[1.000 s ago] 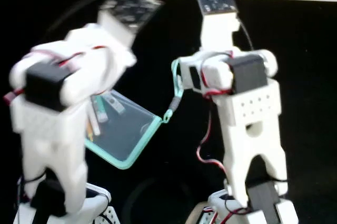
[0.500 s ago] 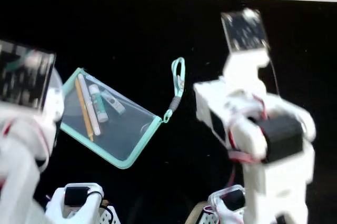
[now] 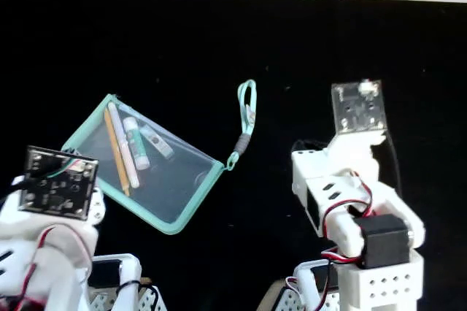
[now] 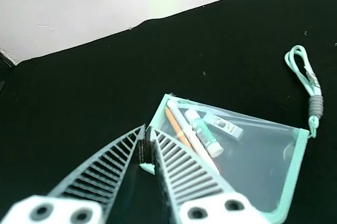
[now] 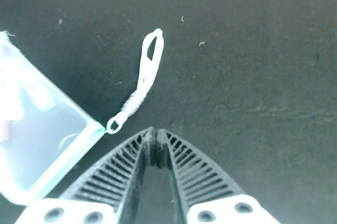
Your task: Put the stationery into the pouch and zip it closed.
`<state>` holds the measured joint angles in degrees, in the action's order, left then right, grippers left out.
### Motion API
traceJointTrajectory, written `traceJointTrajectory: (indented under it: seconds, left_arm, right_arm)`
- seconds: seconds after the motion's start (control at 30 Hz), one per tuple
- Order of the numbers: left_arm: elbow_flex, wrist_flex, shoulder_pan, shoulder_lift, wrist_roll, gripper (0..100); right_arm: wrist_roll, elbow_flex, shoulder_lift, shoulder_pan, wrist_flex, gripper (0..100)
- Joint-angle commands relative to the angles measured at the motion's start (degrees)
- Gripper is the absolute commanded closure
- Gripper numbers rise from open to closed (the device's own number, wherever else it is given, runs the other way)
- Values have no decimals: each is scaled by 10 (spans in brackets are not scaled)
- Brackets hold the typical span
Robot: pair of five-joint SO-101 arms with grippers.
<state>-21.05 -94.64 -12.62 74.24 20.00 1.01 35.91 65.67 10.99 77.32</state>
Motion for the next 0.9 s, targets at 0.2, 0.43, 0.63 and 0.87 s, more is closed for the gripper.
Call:
traceJointTrajectory:
  seconds: [0.2, 0.43, 0.63, 0.87]
  left_arm:
    - [-399, 262, -6, 218, -4, 993]
    - [-512, 272, -6, 296, -4, 993]
    - [-537, 272, -6, 297, -4, 993]
    - [-599, 272, -6, 297, -5, 993]
  right_arm:
    - [12, 305, 169, -5, -252, 989]
    - [13, 495, 344, -2, -298, 989]
    - [11, 560, 385, -2, -297, 989]
    - [11, 589, 384, -2, -296, 989]
